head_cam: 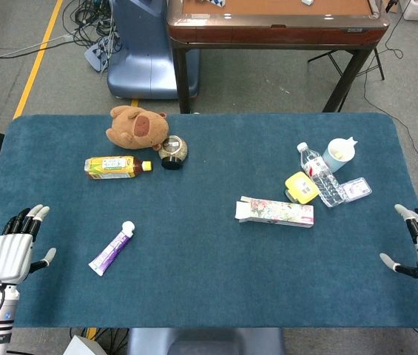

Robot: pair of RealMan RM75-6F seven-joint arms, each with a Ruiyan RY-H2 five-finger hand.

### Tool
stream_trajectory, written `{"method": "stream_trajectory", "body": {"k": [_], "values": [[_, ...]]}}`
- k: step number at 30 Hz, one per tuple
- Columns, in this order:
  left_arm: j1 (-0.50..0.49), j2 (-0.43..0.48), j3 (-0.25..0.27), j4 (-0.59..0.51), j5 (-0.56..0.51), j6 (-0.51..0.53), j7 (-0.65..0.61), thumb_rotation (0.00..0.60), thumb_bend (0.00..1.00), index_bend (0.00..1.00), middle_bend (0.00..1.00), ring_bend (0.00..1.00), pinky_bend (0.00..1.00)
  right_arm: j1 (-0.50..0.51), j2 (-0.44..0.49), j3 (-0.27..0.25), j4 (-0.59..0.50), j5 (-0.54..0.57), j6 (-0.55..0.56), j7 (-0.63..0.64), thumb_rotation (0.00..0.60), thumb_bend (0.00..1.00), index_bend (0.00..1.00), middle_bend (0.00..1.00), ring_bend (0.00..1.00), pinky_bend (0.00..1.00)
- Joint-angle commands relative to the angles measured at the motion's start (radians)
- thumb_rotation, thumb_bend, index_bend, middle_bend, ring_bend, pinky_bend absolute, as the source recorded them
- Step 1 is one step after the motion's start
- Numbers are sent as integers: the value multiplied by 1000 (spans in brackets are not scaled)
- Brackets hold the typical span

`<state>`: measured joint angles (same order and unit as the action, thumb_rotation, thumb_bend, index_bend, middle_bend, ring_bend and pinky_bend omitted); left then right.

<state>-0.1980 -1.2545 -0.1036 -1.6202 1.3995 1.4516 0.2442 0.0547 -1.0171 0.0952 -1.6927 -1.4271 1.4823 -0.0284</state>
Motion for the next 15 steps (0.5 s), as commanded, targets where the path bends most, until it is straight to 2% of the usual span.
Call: {"method": "stream_trajectory", "body": {"k": [1, 15], "values": [[0, 0, 0, 0, 2, 1, 0, 600, 228, 114, 116, 89, 126, -1, 5, 5, -2, 1, 5, -1, 600, 0, 126, 220, 131, 191], [-30, -12, 5, 6, 27, -40, -10, 600, 228, 114, 116, 89, 126, 4, 71, 57, -60, -2, 64, -24, 600, 0, 126, 220, 131, 191]]}}
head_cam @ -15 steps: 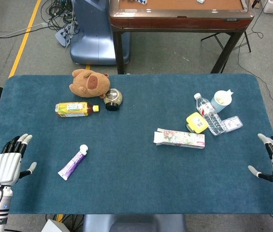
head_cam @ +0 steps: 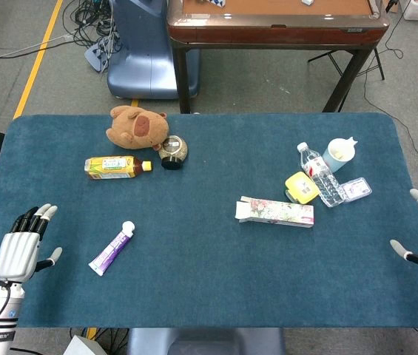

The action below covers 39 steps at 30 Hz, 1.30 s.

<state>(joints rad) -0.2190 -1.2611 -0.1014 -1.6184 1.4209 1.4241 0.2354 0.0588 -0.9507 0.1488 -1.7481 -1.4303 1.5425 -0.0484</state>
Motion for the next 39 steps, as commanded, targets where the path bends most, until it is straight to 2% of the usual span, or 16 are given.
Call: {"method": "stream_trajectory", "body": {"k": [1, 9, 16, 25, 39], "values": [[-14, -9, 4, 7, 8, -20, -3, 600, 228, 114, 116, 89, 126, -1, 7, 5, -7, 2, 7, -5, 600, 0, 126, 220, 131, 191], [-80, -66, 20, 71, 57, -111, -71, 600, 228, 99, 116, 90, 126, -10, 24, 11, -22, 8, 26, -9, 600, 0, 126, 220, 131, 191], [-128, -163, 30, 169, 66, -174, -94, 600, 226, 1, 110, 83, 126, -28, 29, 3, -28, 13, 41, -7, 600, 0, 126, 220, 131, 191], [-139, -266, 34, 278, 42, -189, -86, 600, 225, 0, 36, 61, 118, -47, 27, -8, -26, 26, 47, -2, 600, 0, 127, 220, 131, 191], [-129, -314, 38, 324, 13, -182, -97, 600, 225, 0, 36, 59, 109, -55, 24, -14, -27, 28, 43, 1, 600, 0, 127, 220, 131, 191]]}}
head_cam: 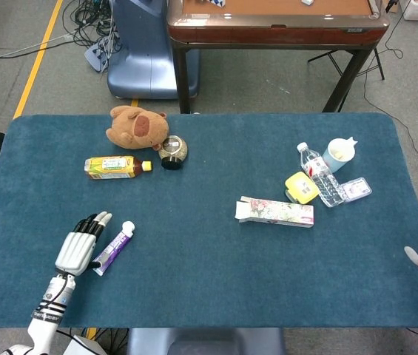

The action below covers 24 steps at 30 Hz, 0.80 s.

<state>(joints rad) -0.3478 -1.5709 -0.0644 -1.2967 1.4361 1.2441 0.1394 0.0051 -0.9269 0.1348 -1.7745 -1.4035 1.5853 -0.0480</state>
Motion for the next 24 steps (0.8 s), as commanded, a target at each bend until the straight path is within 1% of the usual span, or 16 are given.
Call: {"method": "stream_trajectory", "body": {"k": [1, 9, 14, 20, 24], "values": [[0, -8, 3, 5, -4, -4, -3, 600, 225, 0, 35, 59, 109, -2, 2, 0, 0, 1, 2, 1, 600, 0, 126, 220, 131, 191], [-3, -32, 7, 15, -6, -11, -3, 598, 225, 0, 36, 59, 107, -13, 5, -2, 0, 4, 11, 5, 600, 0, 126, 220, 131, 191], [-9, -46, 6, 25, -12, -20, -3, 582, 224, 0, 35, 59, 105, -17, 4, -3, 3, 5, 13, 11, 600, 0, 126, 220, 131, 191], [-16, -60, -5, 53, -26, -27, 10, 598, 224, 0, 36, 59, 104, -20, 2, -3, 8, 7, 12, 16, 600, 0, 126, 220, 131, 191], [-23, -66, -22, 80, -39, -25, 19, 600, 225, 0, 36, 59, 104, -21, 2, -2, 10, 8, 13, 18, 600, 0, 127, 219, 131, 191]]}}
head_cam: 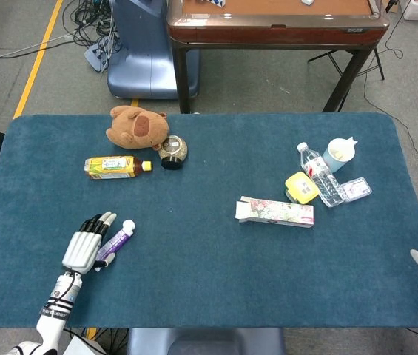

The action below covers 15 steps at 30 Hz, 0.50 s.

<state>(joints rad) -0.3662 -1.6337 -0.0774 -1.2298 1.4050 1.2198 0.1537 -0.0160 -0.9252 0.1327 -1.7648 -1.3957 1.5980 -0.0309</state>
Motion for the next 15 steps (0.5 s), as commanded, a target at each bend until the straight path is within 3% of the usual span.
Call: {"method": "stream_trajectory", "body": {"k": [1, 15], "values": [[-7, -4, -13, 19, -12, -3, 7, 600, 225, 0, 36, 59, 104, -1, 0, 0, 1, 1, 0, 1, 600, 0, 127, 220, 131, 191], [-34, 18, -65, 58, -76, -39, -6, 600, 224, 0, 36, 58, 104, -8, -7, 0, 5, -1, 6, 7, 600, 0, 127, 220, 131, 191]]}}
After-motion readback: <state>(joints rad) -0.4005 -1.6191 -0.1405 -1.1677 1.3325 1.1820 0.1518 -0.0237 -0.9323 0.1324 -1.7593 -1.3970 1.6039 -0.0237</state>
